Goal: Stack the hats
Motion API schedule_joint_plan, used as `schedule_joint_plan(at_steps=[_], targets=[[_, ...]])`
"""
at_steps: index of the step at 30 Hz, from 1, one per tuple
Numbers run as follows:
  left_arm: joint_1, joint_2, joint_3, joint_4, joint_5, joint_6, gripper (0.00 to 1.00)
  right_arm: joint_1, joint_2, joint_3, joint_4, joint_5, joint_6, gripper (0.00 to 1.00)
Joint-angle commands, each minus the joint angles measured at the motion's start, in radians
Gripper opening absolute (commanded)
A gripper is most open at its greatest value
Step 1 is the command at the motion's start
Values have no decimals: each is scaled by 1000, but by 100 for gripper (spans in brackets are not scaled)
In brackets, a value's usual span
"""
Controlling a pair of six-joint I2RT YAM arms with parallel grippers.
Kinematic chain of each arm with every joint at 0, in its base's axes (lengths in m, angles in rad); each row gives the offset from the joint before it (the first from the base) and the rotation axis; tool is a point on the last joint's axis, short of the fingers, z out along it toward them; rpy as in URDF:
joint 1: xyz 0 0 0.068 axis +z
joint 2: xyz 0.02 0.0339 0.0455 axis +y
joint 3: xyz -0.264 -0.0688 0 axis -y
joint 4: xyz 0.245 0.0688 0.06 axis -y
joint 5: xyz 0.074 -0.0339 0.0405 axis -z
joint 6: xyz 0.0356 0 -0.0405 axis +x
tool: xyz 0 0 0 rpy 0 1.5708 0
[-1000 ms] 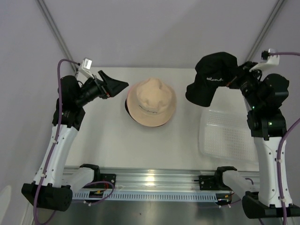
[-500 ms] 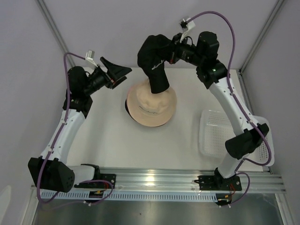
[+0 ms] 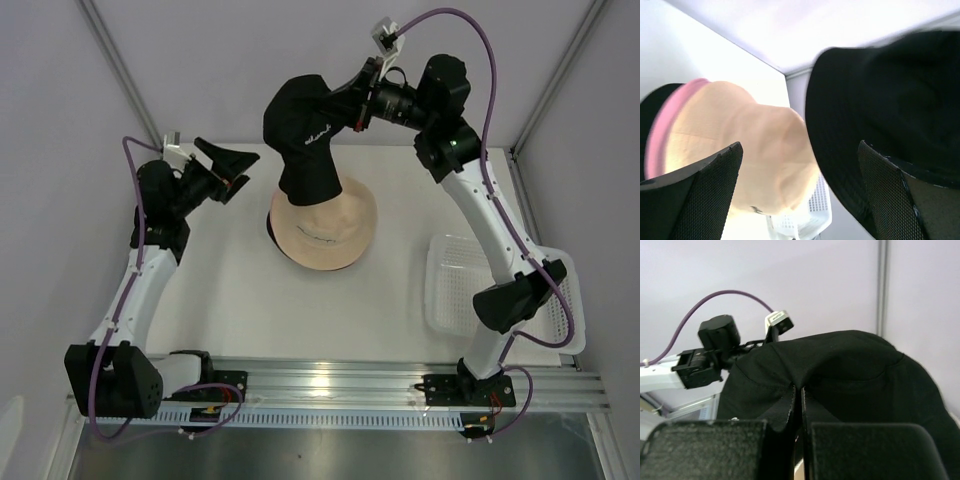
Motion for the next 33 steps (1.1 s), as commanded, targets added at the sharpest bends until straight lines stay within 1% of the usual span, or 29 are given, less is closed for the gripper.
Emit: schedule_joint_plan(at_steps=[1,3,4,7,10,12,16,17,19,21,22,23,27,29,33], targets=[[57,-42,-44,88,-10,-43,99,17,-46,-74,61,-72,39,0],[80,-51,-90,110,-2,-50,100,19,-62,-140,59,-87,23,0],[83,-59,-107,113,4,-52,99,22,-67,-201,53,-94,-12,0],[88,-65,-150,136,28,-56,100,23,-75,-265,16,-101,-37,0],[86,-51,-202,222,68,-104,100,22,-72,-274,-38,-106,-64,0],[75,-36,-231,278,91,-141,100,23,-78,-276,-71,-83,-95,0],[29,-4,-277,360,122,-204,99,23,-89,-286,-104,-39,-147,0],[-4,-2,-300,372,113,-219,99,22,-89,-288,-114,-26,-155,0],[-27,-7,-352,388,91,-231,99,23,-87,-285,-136,-3,-179,0],[-34,-17,-381,414,70,-257,98,23,-85,-291,-157,15,-198,0],[-37,-22,-433,435,64,-286,97,22,-87,-293,-162,20,-202,0],[-38,-25,-452,458,58,-302,96,22,-87,-296,-171,35,-204,0],[-63,-60,-550,541,-1,-363,94,23,-102,-338,-150,64,-202,0],[-90,-73,-571,587,-43,-386,92,22,-111,-357,-130,73,-190,0],[-119,-34,-552,660,-51,-412,87,22,-113,-368,-101,75,-162,0]])
